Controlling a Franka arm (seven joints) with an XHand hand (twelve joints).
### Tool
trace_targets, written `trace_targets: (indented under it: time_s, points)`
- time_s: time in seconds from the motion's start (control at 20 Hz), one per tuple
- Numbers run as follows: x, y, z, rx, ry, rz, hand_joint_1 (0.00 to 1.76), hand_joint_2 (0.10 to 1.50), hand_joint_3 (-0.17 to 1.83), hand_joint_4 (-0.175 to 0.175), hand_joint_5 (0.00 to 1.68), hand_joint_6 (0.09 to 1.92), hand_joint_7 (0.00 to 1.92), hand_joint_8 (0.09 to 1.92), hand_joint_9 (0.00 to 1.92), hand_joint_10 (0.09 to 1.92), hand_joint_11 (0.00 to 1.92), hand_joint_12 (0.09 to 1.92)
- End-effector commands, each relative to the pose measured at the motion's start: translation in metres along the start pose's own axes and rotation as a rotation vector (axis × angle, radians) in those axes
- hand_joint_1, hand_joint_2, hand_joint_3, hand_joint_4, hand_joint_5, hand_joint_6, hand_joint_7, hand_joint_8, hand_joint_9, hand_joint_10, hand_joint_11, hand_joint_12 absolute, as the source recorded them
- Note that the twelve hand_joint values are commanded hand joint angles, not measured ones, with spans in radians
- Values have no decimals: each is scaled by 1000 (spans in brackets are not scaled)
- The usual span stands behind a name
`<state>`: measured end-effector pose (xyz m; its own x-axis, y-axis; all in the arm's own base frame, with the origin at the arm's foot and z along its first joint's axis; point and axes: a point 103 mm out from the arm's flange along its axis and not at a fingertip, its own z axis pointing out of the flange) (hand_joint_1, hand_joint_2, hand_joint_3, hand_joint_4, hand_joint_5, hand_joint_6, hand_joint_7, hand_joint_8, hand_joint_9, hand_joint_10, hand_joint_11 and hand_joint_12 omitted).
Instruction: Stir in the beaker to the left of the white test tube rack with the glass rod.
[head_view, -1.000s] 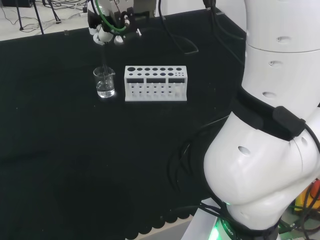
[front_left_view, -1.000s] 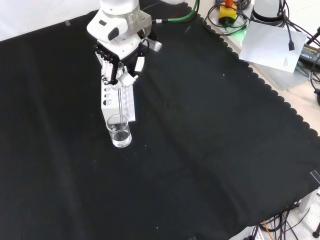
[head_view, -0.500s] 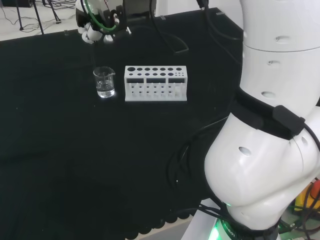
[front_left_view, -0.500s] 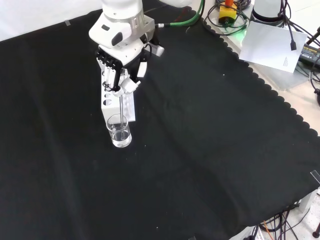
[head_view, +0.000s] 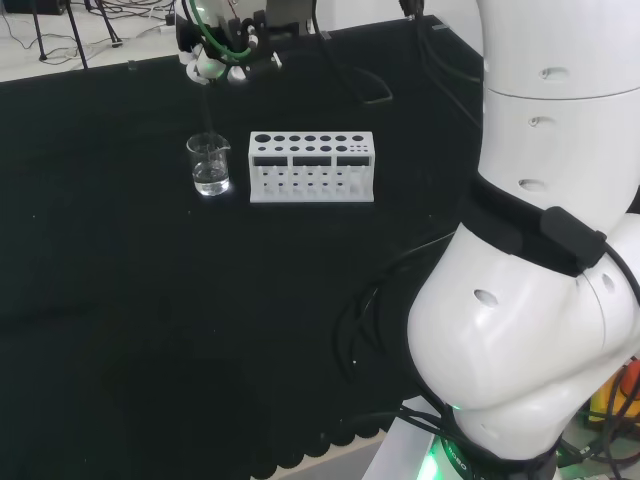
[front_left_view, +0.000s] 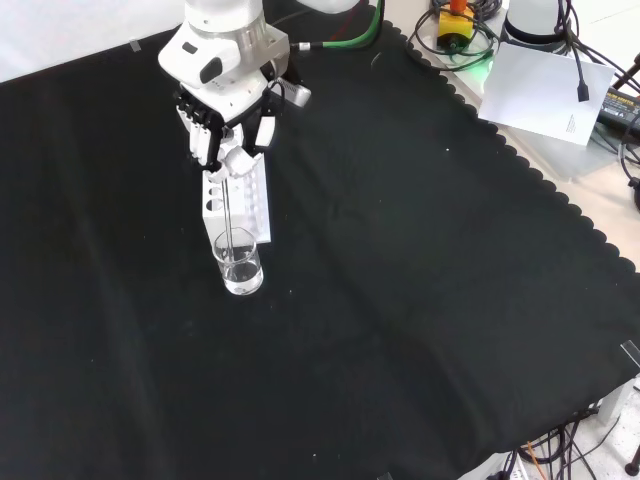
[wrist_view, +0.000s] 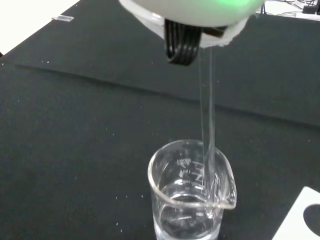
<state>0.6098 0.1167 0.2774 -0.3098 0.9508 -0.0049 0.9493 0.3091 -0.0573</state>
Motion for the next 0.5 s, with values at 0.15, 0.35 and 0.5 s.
trace_targets:
  time_s: [0.15, 0.35, 0.5]
  points:
    - [25, -19, 2, -6, 18, -31, 1316, 688, 684, -175, 1156, 609, 1230, 1042, 1688, 935, 1695, 937]
    - [32, -7, 1, -28, 32, -41, 1316, 688, 683, -175, 1155, 609, 1230, 1042, 1689, 935, 1695, 937]
    - [28, 1, -2, -31, 31, -38, 1316, 689, 682, -175, 1155, 608, 1229, 1042, 1689, 935, 1694, 937]
